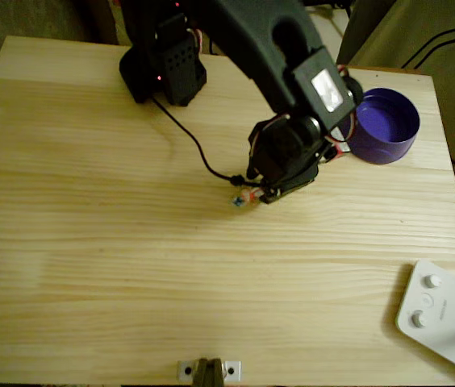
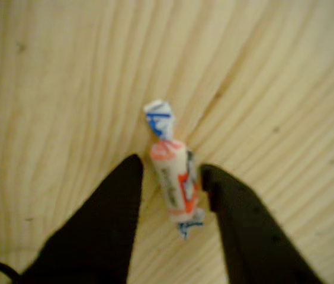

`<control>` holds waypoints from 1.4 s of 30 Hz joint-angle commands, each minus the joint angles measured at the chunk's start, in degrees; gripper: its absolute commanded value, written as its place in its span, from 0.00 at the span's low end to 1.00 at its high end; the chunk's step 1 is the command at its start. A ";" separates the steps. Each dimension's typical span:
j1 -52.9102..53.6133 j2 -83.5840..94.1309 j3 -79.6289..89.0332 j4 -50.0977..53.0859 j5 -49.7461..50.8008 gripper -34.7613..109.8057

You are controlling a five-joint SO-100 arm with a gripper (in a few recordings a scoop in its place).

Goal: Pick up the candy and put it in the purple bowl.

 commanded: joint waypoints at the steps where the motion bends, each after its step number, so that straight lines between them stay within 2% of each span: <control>1: -0.62 1.49 -2.37 0.62 -0.09 0.35; 12: -0.88 4.31 -0.18 -5.62 3.34 0.31; 23: 0.18 10.46 1.05 -4.04 8.09 0.28; 33: 0.70 25.05 4.39 0.53 16.79 0.27; 42: -3.43 48.96 4.31 3.43 30.15 0.27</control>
